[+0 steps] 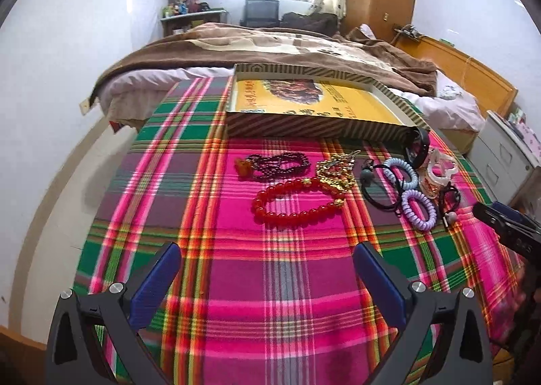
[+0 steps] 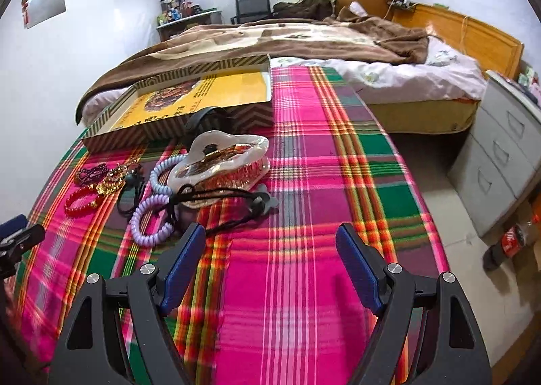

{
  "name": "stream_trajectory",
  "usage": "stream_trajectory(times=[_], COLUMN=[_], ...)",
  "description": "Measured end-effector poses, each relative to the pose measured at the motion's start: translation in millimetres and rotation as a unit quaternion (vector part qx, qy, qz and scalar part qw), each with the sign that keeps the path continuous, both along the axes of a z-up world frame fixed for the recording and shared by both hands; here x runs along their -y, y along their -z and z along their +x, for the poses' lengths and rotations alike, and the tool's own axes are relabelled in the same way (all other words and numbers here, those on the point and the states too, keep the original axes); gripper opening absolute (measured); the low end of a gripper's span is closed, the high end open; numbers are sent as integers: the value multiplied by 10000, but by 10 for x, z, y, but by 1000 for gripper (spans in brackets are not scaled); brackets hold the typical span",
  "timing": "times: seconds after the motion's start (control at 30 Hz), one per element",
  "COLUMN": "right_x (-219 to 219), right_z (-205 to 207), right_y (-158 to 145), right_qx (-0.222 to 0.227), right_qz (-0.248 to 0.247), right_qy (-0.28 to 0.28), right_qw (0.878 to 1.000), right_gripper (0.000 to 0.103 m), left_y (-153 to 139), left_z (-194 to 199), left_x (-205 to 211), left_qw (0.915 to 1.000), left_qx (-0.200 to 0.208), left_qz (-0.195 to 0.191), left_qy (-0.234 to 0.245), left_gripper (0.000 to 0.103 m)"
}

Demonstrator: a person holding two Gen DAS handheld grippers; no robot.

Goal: Organize jewelry
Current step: 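Reach the right tool to the black cord bracelet and close on it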

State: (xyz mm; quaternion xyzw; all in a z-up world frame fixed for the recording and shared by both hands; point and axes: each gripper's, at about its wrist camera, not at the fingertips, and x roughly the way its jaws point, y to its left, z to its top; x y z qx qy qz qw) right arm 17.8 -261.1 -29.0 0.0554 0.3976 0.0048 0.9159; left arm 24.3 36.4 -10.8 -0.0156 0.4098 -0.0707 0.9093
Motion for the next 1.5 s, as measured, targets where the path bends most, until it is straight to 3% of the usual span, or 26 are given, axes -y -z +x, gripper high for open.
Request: stream_trajectory(times=[0.27,0.6,0.73,0.87,0.9,1.1,1.4,1.5], right_x=[32,-35,-46,-8,6,75,399,427], right_z=[298,493,489,472,463,347,-8,-77], right_y=[59,194,187,175,174,136,-298,-406], right_qx=[-264,-523,-454,-426,-425,-311,520,661], right_qz=[248,6,-111,-134,-117,38,1005,1083], right_qy=[-461,-883,-889,-873,-881,-807,-503,-489], right_qw=[9983,9947,9949,9952,9951,9962,9923,9907], right_gripper=[79,78,58,27,25,25,25,25], left_y=[29,65,88,109,111,104,86,132], left_z=[111,200,226,252,253,250,293,411], left_x=[31,68,62,47,47,57,125,175], left_qw=[9996,9994,9991,9988,9987,9988,9992,9987], left_qx=[-143,-272,-336,-424,-438,-422,-162,-229], left_qz=[-192,-177,-197,-232,-234,-216,17,172], left_qy=[126,150,142,114,118,156,359,412], left_gripper=[103,103,103,103,103,103,103,99])
